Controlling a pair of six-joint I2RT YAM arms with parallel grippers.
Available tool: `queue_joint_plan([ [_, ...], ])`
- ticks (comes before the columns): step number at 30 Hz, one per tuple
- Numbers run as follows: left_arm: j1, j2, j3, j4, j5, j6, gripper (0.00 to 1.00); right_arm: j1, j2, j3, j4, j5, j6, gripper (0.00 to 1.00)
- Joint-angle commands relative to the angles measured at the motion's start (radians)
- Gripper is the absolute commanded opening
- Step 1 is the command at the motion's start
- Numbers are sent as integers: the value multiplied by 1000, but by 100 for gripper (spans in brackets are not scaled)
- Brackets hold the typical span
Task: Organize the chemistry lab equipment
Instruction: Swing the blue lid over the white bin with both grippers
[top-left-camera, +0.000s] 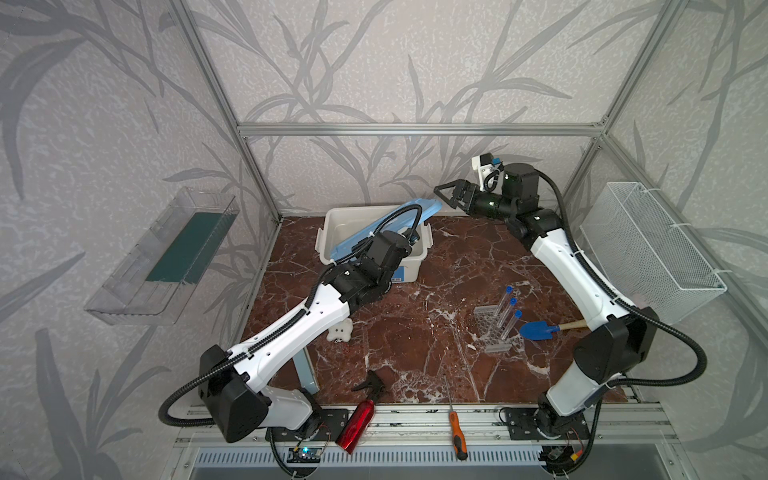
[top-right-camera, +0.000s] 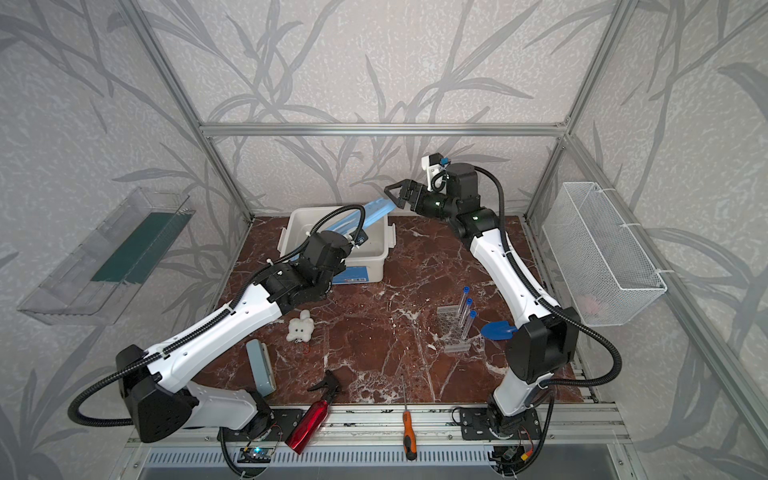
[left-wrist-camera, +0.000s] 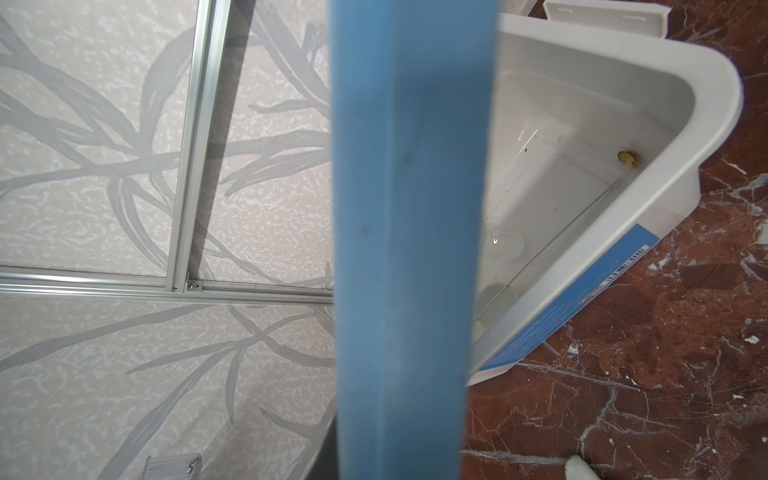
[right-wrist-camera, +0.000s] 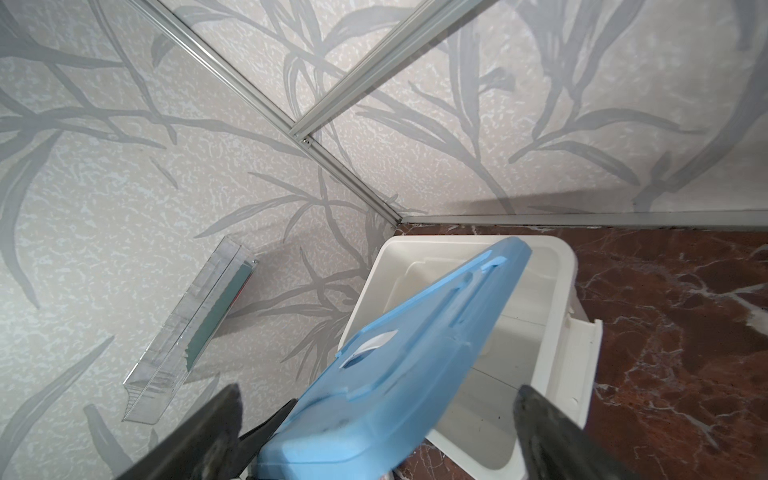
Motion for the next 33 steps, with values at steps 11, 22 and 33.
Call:
queue_joint_plan([
  [11,-64,51,-135,158,-90,-80,26,14,97,-130,46,-54,32,92],
  [22,-75,82,-198,180,-71,-205,45,16,121,-248,119,-77,69,85],
  [33,-59,114,-193,82,-22,-379,53,33,124,-295,80,-32,15,83],
])
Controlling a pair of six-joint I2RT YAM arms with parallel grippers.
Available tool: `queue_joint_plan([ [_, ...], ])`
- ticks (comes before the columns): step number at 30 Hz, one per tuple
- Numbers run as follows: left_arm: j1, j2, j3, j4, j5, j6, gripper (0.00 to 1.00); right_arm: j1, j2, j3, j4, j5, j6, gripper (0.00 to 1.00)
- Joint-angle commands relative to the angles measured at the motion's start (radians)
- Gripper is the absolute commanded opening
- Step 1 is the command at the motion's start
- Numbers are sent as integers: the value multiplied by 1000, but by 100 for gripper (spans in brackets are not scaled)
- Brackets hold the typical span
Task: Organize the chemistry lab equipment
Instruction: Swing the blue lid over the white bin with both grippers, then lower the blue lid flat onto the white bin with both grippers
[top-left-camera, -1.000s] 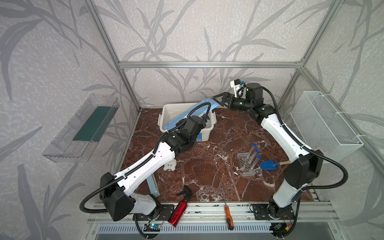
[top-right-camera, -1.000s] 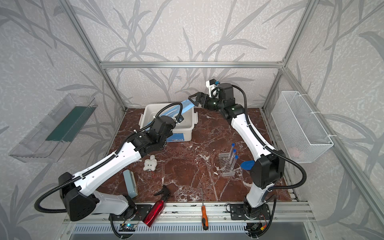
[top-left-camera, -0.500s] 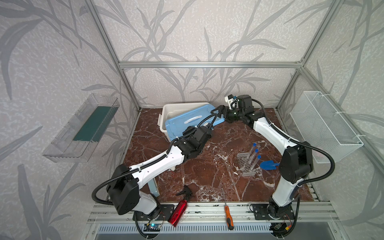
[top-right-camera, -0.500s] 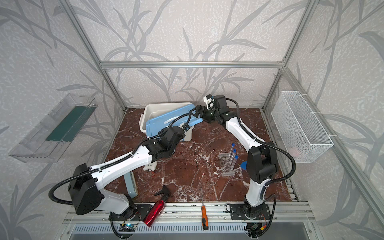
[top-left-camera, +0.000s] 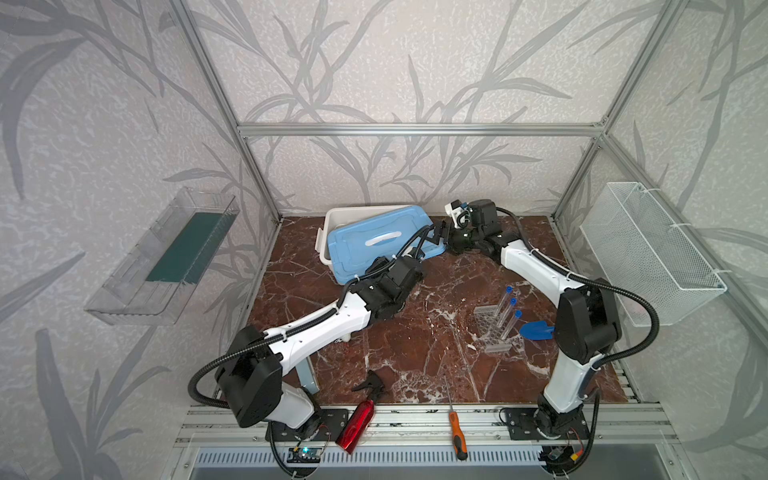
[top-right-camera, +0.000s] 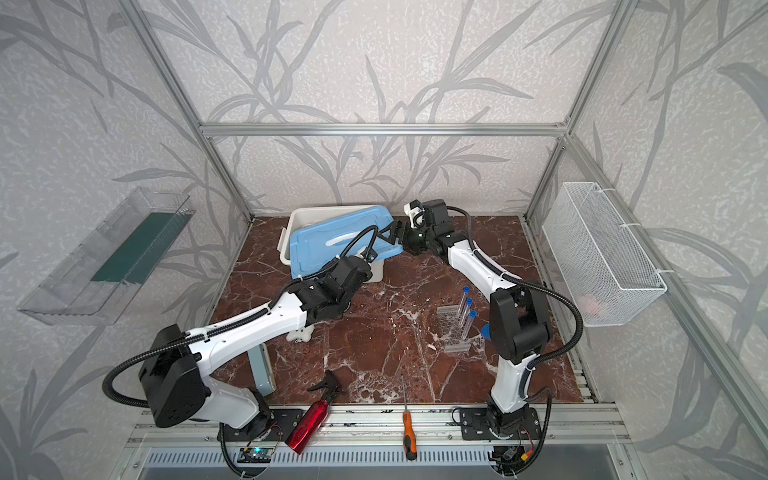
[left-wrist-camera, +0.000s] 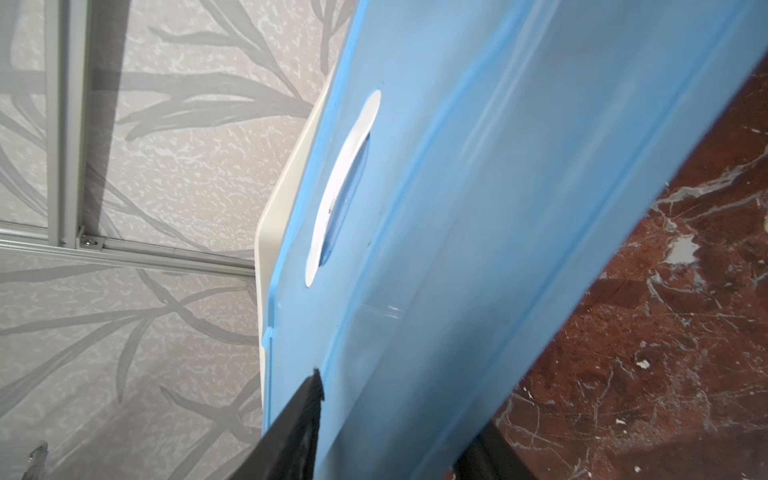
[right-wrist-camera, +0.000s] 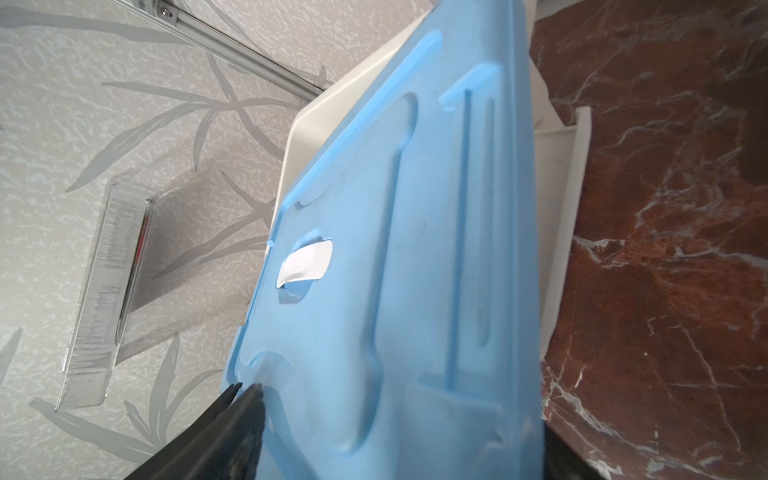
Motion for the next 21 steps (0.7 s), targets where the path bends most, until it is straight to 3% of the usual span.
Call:
queue_joint_plan([
  [1,11,14,-2,-44,6,-79,54,8,-11,-29,-13,31,-37,83],
  [8,63,47,25,-145,7,-226,57,15,-20,-73,-2,38,-45,82],
  [17,102,33,41,-168,29,-323,63,64,-30,-47,-102,140,-148,82],
  [21,149,18,48,-163,94,-344,63,76,-3,-17,-135,156,-168,79],
])
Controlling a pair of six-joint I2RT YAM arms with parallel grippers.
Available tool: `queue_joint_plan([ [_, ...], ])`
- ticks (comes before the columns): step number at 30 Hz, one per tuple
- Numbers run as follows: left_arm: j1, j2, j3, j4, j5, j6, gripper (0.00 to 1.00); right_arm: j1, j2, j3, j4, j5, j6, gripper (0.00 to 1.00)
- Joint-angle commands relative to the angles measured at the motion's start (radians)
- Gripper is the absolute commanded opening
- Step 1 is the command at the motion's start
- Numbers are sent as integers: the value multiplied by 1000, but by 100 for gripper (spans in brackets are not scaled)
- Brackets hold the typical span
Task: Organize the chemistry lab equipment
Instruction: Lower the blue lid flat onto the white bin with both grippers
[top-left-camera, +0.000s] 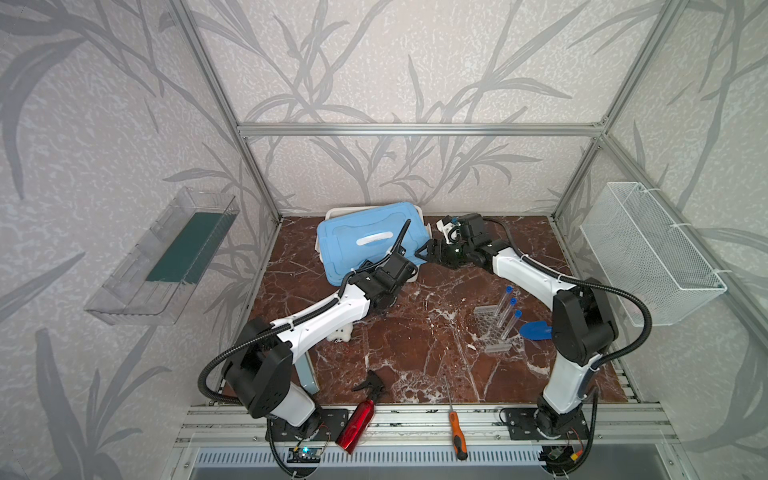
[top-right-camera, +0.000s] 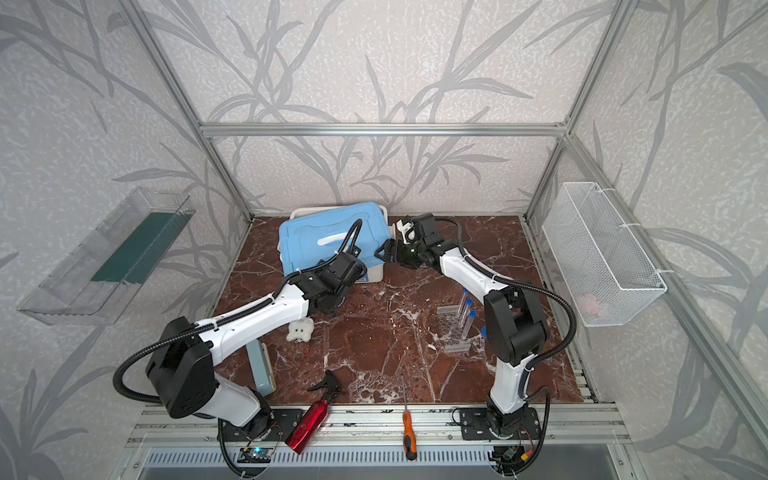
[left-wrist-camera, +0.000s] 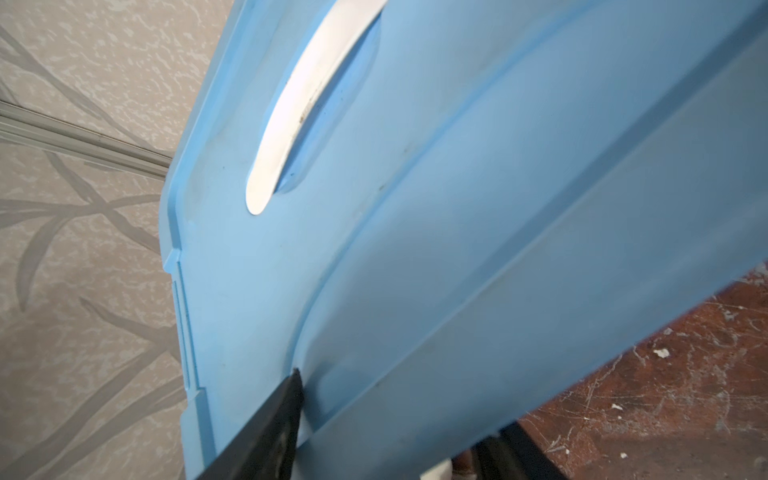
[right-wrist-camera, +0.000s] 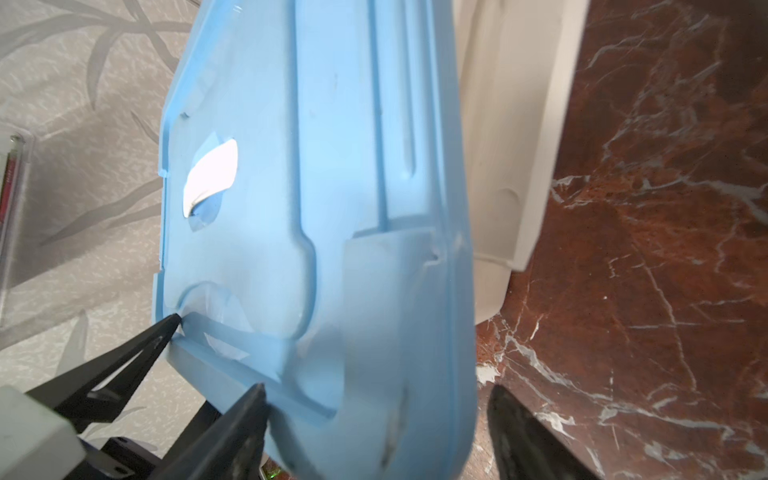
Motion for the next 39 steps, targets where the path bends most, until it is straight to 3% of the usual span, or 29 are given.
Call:
queue_joint_plan([
  [1,29,-34,29,-7,34,-68,63,7,3,48,-70,61,-54,78],
  [10,27,-121,-29,28,98,-55,70,8,25,95,-119,141,-70,77],
  [13,31,-149,-23,12,105,-99,76,9,50,146,-171,202,-95,77],
  [17,64,-159,-11,-56,117,-209,76,11,83,198,-222,259,-130,76],
  [24,67,-171,-74,-78,88,-250,76,15,110,235,-265,300,-163,75],
  [27,64,-200,-69,-116,131,-279,80,20,126,247,-283,305,-175,74],
  [30,76,-185,-70,-151,46,-290,88,21,128,236,-272,296,-171,74],
  [34,112,-100,-5,-236,-39,-332,88,21,131,227,-267,295,-174,73],
  [39,172,-99,9,-163,-35,-298,86,25,126,224,-277,300,-182,72],
])
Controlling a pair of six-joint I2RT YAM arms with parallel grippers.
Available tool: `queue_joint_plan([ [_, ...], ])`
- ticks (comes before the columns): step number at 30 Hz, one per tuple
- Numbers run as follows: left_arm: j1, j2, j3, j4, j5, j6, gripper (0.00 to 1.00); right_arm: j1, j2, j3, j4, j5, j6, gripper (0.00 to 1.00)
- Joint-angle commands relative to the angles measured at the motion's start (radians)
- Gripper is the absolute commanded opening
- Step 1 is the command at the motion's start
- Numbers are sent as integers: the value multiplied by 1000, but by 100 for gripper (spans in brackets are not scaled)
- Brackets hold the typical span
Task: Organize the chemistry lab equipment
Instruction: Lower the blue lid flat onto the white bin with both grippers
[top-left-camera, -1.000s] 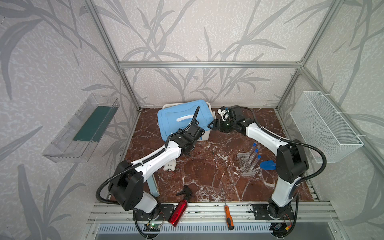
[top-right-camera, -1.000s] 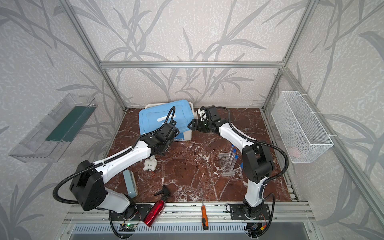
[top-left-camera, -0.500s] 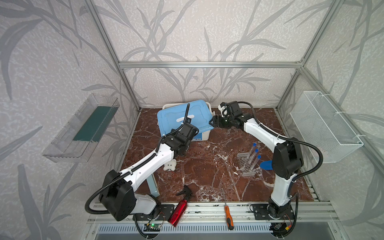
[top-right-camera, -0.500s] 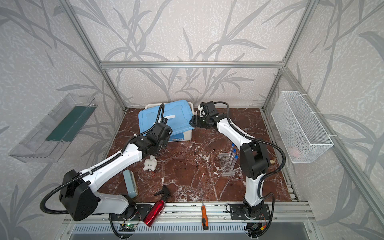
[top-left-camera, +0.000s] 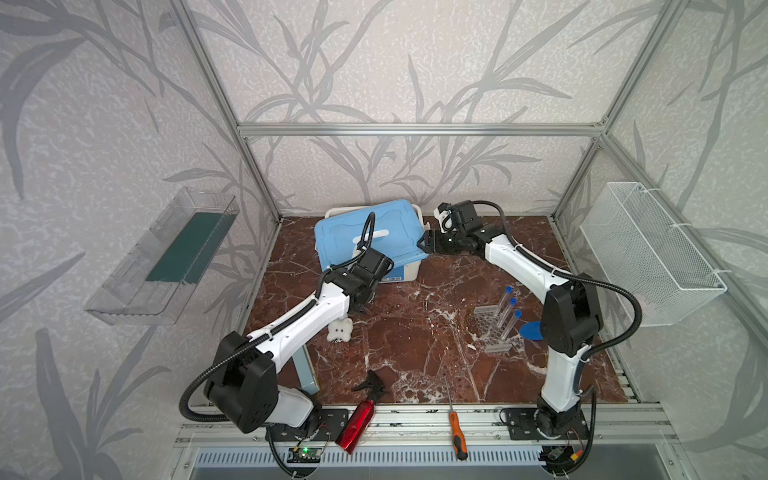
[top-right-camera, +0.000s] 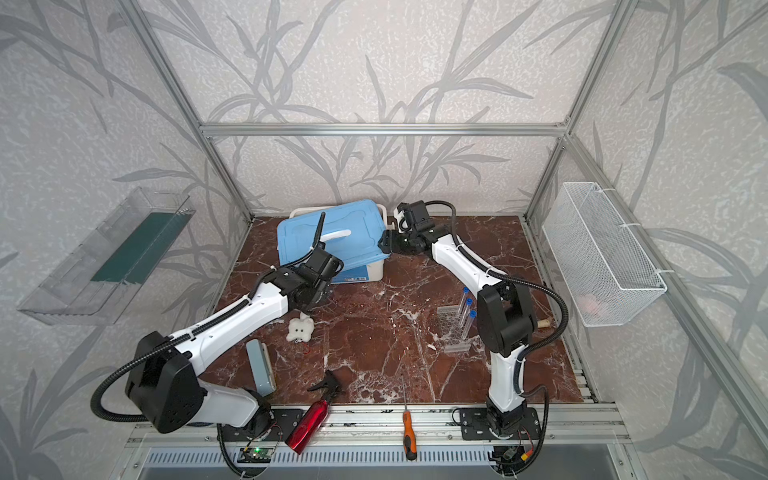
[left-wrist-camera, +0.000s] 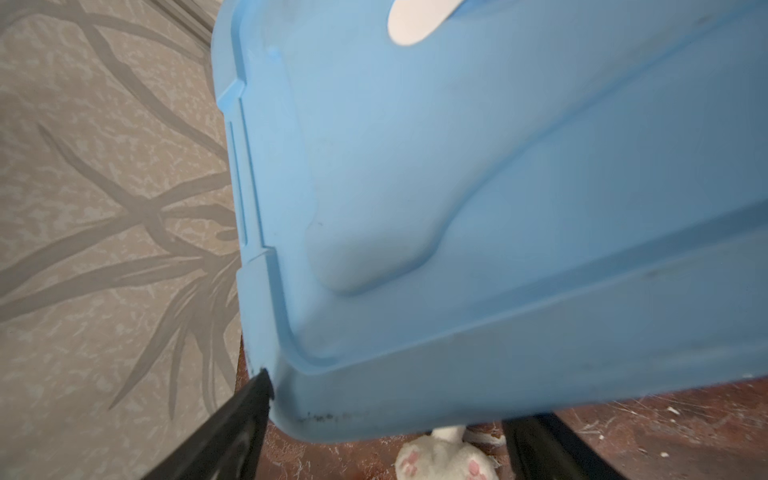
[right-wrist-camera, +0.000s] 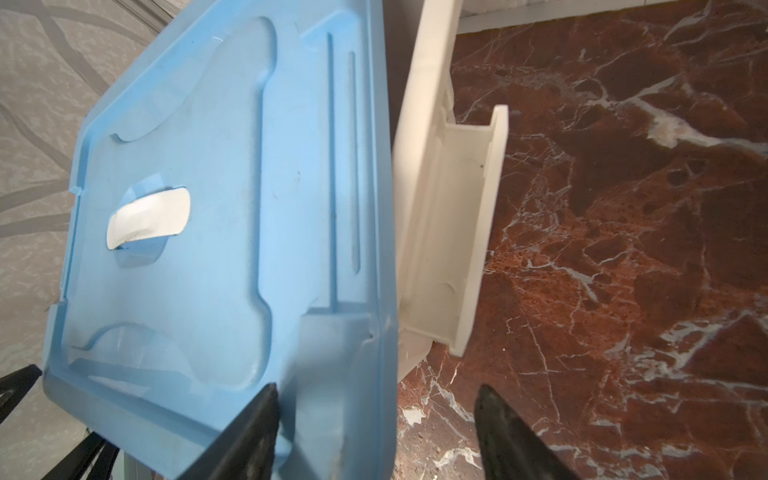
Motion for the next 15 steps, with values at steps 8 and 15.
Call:
queue_joint_plan([
  [8,94,49,119,41,-21,12,86,27,10,-23,-84,58,-38,71],
  [15,172,74,151,72,54,41,85,29,57,37,-99,66,-43,71],
])
